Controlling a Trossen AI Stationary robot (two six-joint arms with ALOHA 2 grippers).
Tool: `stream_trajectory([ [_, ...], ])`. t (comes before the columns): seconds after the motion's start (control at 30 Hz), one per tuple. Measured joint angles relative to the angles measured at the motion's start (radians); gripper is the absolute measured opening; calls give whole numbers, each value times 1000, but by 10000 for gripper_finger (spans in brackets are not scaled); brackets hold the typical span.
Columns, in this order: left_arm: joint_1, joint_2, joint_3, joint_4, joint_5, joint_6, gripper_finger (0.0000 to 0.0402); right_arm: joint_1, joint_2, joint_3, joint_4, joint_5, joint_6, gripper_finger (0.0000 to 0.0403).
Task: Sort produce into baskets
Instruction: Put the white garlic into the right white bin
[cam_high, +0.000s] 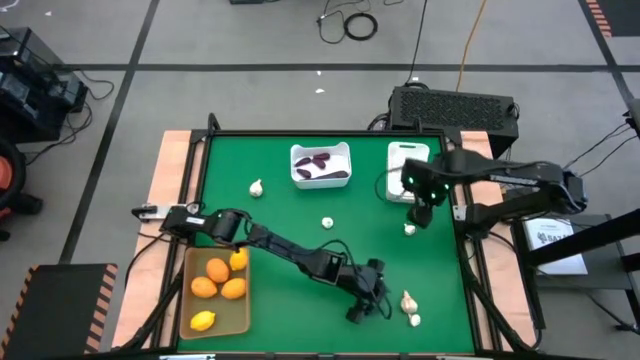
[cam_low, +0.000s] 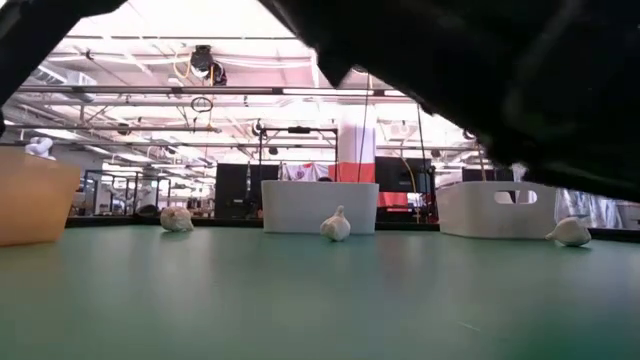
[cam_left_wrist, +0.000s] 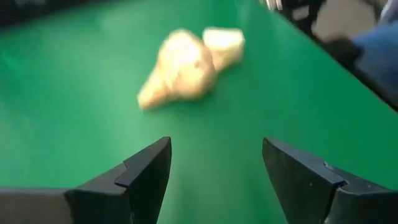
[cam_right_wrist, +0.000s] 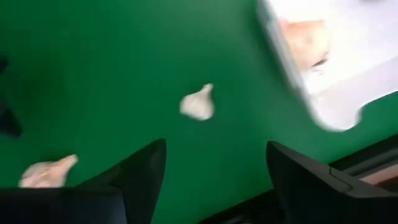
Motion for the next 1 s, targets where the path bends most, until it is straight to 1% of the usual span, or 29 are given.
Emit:
stream_trajectory([
  [0.07, -6, -30, -1, -99, -11, -24, 261, 85, -29, 0, 2, -1, 98, 261],
  [0.17, -6, -79, -1, -206, -16, -47, 261, 228, -53, 0, 7, 2, 282, 252],
  [0.27, -5, -117, 0, -295, -20, -49, 261, 389, -49, 0, 18, 40, 461, 243],
  [0.37, -5, -145, 0, -406, -33, -48, 261, 547, -20, 0, 59, 71, 636, 234],
  [0.53, -5, -196, 0, -678, -139, -48, 261, 765, 74, 0, 218, 125, 878, 221],
  [0.7, -7, -252, 0, -942, -216, -75, 261, 897, 227, 0, 346, 131, 1055, 214],
  [0.87, -12, -336, -1, -1191, -235, -116, 261, 965, 366, 0, 450, 104, 1196, 212],
  [0.93, -18, -394, -7, -1245, -282, -126, 261, 981, 397, -1, 508, 95, 1237, 212],
  [1.0, -19, -473, -36, -1267, -350, -131, 261, 994, 416, -1, 565, 95, 1281, 212],
])
